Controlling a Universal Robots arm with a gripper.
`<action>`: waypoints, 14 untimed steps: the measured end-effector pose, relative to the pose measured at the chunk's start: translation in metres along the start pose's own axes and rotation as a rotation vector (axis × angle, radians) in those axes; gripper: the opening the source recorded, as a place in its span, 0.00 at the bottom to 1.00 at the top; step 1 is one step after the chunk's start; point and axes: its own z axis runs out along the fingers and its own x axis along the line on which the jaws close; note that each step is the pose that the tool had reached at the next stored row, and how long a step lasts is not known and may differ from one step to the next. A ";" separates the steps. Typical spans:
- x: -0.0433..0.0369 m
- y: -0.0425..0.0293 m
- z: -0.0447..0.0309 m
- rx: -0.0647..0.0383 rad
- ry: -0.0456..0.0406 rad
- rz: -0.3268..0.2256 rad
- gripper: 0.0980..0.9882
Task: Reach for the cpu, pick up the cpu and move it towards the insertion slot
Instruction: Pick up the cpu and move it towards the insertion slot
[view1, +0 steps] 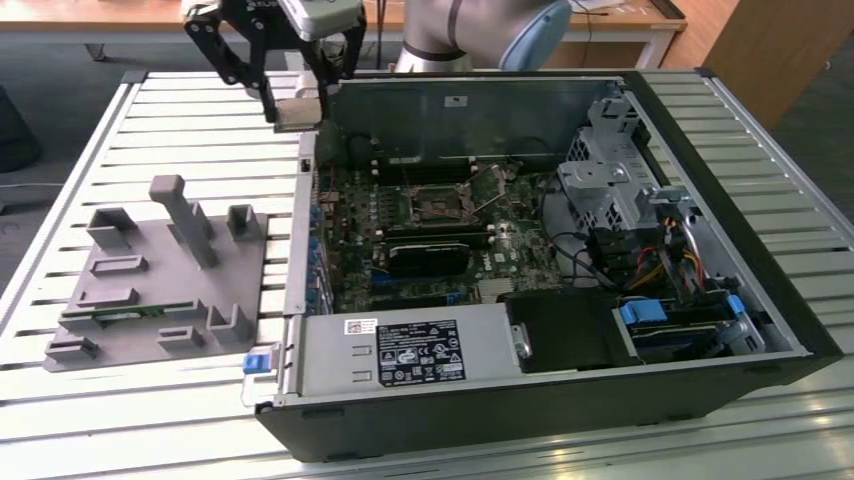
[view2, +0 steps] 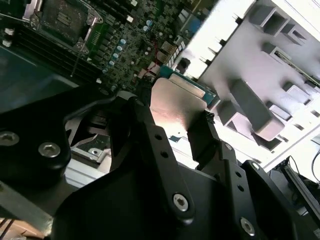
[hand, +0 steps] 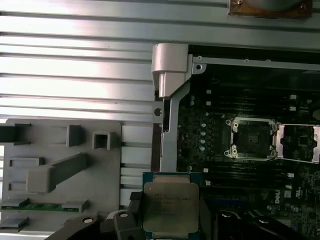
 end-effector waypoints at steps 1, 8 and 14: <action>-0.0037 0.0001 0.0001 0.000 0.0000 0.000 0.49; -0.0267 0.0023 0.0010 0.000 0.0000 0.000 0.49; -0.0460 0.0064 0.0019 0.000 -0.0001 0.000 0.49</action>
